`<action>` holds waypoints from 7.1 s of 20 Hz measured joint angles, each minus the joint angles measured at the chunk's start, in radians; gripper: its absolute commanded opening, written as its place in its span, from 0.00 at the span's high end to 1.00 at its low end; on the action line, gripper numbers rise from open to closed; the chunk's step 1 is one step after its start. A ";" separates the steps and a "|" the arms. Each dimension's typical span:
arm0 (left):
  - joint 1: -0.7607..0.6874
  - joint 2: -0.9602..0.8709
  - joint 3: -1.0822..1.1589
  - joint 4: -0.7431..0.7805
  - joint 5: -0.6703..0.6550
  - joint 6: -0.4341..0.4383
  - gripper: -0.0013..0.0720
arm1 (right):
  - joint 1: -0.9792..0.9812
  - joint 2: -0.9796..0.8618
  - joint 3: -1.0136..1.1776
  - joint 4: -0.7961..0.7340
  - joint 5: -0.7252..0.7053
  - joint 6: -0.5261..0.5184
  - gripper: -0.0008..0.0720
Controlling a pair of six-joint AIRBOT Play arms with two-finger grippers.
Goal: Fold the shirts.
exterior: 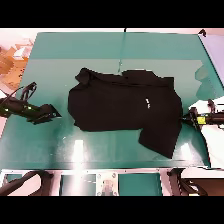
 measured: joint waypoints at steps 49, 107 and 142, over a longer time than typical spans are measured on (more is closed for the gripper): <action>-0.334 -0.143 -0.362 -0.468 0.495 0.078 0.95 | -0.037 0.022 0.002 0.020 -0.080 0.064 0.97; -0.315 -0.468 0.603 -0.142 0.823 0.063 0.94 | 0.324 -0.320 0.698 0.599 -0.348 -0.174 0.97; -0.200 -0.542 0.682 0.161 -0.185 -0.170 0.95 | 0.150 -0.079 0.458 -0.255 0.225 0.247 0.97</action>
